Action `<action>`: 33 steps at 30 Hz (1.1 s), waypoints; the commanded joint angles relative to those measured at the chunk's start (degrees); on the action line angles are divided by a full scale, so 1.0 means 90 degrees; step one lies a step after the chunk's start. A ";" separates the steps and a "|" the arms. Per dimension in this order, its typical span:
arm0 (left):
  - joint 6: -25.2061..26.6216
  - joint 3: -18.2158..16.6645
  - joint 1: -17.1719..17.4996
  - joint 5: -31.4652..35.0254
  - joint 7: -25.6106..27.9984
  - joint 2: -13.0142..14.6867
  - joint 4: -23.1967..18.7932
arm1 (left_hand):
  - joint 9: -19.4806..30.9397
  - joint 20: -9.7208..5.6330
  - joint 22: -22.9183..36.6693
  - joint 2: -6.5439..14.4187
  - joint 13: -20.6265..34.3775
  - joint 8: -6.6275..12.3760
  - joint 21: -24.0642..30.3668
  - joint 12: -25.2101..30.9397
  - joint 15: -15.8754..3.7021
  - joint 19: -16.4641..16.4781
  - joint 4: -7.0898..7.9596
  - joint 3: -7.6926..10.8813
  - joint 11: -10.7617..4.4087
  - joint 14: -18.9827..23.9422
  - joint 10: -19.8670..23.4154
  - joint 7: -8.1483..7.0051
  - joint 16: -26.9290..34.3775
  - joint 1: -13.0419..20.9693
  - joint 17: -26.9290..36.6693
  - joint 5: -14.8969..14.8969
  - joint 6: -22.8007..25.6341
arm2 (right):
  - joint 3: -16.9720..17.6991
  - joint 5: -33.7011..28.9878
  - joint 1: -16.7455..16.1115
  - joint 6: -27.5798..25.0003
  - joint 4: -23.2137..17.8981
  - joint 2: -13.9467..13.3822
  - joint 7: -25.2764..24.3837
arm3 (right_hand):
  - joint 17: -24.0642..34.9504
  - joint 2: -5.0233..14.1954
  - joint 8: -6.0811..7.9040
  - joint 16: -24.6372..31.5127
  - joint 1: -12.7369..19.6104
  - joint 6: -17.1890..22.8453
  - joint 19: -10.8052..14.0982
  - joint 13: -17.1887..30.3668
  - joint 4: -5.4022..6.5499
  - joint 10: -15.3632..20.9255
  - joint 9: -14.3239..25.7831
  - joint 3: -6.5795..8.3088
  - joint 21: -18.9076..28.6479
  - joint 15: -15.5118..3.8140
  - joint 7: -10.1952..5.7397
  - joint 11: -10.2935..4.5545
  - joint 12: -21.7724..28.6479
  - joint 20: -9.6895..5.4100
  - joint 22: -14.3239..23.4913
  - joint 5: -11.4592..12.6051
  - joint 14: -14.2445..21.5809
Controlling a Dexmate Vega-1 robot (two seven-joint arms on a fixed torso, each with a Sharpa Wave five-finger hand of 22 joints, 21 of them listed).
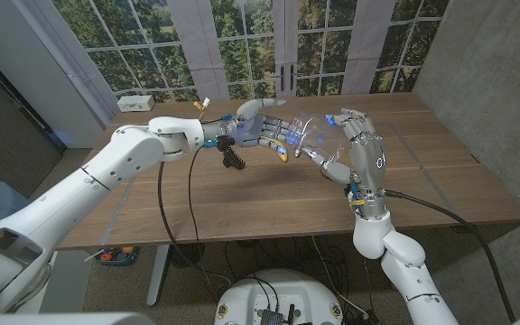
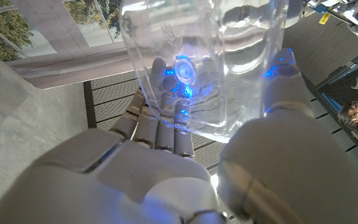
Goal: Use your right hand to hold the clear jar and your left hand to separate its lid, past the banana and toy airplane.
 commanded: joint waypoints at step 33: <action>-0.3468 -0.0153 0.1080 0.1627 0.0740 -0.0781 0.0517 | -0.1306 -0.0039 0.0018 0.0203 -0.0453 -0.0154 -0.0771 -0.0020 0.0369 -0.7273 -0.0773 -0.0066 -0.1158 -0.5507 -0.4473 -0.2070 -0.0056 -0.0203 -0.0026 -0.0039 -0.3027 | -0.1581 0.2827 0.0421 -0.1205 0.0103 -0.1769 -0.0004 | -0.0007 0.0624 0.0138 0.0030 0.0581 0.2060 0.0126 0.0694 0.1125 0.1917 0.0082 0.1512 0.0124 -0.1579 -0.1694 -0.1906 0.0042 0.0003 -0.0003 0.0031 0.0357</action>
